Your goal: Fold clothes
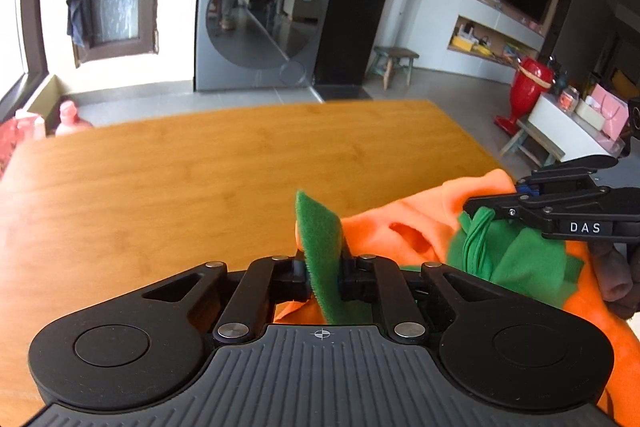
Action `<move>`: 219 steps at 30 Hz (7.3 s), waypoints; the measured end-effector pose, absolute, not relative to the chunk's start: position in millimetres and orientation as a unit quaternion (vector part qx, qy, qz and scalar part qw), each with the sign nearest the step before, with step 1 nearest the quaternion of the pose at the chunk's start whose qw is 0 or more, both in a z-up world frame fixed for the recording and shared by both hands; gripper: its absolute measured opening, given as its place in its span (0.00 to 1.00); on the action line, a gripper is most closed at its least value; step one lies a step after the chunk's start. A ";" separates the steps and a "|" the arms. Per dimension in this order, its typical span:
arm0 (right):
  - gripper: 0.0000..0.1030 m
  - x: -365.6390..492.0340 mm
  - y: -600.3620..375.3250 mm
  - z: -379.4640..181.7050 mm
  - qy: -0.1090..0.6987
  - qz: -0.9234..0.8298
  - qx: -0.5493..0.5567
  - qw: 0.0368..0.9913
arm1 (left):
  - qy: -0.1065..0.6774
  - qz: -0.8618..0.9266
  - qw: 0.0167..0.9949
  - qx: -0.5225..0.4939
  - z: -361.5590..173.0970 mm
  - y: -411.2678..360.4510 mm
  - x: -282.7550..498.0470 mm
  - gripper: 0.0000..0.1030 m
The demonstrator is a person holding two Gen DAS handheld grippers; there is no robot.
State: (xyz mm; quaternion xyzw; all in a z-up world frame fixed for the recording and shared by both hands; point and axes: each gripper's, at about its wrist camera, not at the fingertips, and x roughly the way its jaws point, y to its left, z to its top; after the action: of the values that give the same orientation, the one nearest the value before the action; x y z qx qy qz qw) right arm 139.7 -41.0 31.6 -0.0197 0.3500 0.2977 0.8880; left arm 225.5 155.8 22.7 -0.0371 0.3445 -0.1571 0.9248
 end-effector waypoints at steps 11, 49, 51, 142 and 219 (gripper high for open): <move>0.09 45.9 -49.1 97.6 0.145 0.353 -0.182 0.906 | 0.233 -0.222 0.947 0.014 75.7 151.1 125.6 0.12; 0.40 -10.7 -26.2 62.0 0.295 0.389 -0.132 0.863 | 0.351 -0.321 0.874 -0.095 4.9 143.7 39.8 0.57; 0.44 -27.6 -21.0 36.3 0.314 0.381 -0.178 0.851 | 0.331 -0.316 0.880 -0.125 16.6 155.0 34.2 0.71; 1.00 39.7 -97.0 -16.5 0.334 0.180 0.069 0.923 | 0.262 -0.308 0.894 -0.191 26.9 175.0 42.7 0.86; 1.00 233.0 87.2 13.3 0.311 0.186 -0.180 0.914 | 0.322 -0.296 0.880 -0.187 -33.0 179.9 132.4 0.93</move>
State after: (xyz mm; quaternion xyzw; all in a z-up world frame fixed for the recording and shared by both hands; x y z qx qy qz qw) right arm 233.0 87.2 13.3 -0.1804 0.3109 0.1864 0.9144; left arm 132.4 179.9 -33.0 -0.1872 0.3218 -0.2960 0.8797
